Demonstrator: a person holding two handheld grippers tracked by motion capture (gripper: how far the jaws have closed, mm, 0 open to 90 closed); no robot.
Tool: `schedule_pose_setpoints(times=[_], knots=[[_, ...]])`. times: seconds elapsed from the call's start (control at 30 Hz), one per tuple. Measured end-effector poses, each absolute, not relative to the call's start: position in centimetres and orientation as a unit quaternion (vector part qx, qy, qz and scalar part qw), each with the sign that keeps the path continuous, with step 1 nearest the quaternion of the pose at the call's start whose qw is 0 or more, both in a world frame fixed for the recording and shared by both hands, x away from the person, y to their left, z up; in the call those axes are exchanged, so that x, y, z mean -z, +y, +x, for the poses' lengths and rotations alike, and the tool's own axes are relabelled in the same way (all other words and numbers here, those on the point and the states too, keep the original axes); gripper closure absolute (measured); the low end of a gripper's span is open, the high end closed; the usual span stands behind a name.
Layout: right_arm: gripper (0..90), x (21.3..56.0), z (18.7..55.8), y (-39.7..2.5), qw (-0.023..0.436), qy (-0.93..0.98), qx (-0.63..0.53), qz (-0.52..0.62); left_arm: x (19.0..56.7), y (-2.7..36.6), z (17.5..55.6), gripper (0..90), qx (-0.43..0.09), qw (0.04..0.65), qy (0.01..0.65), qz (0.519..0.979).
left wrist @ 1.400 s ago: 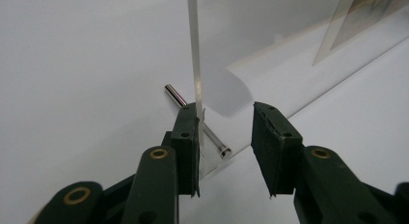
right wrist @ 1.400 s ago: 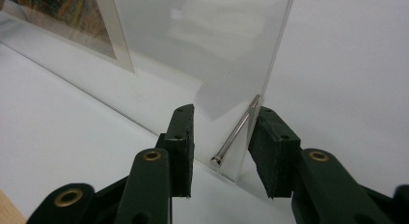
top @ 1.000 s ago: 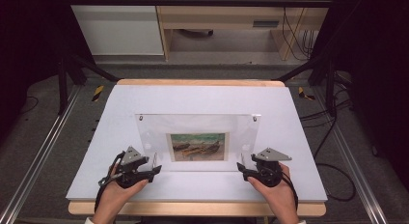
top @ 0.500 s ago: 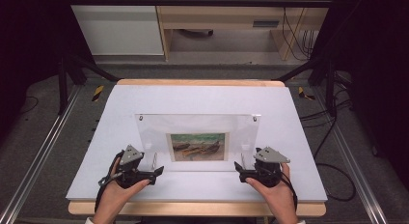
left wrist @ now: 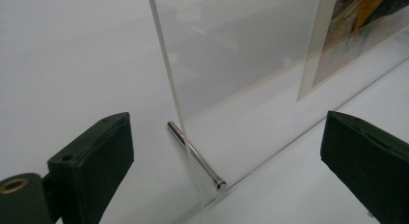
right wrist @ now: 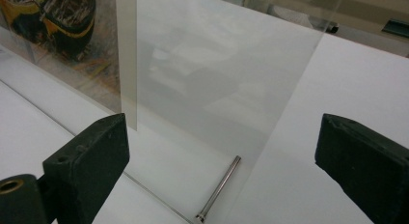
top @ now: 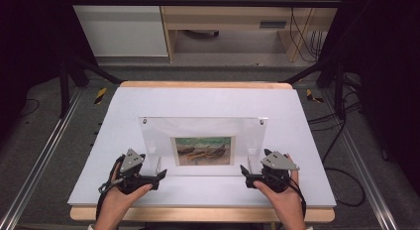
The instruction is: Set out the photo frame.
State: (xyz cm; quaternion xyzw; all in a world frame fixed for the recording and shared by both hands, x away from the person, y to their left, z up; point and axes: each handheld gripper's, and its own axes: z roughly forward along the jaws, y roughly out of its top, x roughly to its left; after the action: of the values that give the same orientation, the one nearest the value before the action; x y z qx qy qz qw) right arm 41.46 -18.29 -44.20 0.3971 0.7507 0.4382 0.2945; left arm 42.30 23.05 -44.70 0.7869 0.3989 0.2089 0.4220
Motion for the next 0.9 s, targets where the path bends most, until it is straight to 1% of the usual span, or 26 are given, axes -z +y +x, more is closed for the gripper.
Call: schedule_pose_setpoints(times=[0.63,0.9], knots=[[6.1,43.4,40.2,-18.8,0.325,0.753,-0.418,0.391,44.2,23.4,40.9,4.8,-0.208,0.406,0.400,0.795],[6.1,43.5,39.2,-19.6,0.322,0.757,-0.407,0.398,44.2,23.8,40.2,5.1,-0.206,0.399,0.398,0.800]])
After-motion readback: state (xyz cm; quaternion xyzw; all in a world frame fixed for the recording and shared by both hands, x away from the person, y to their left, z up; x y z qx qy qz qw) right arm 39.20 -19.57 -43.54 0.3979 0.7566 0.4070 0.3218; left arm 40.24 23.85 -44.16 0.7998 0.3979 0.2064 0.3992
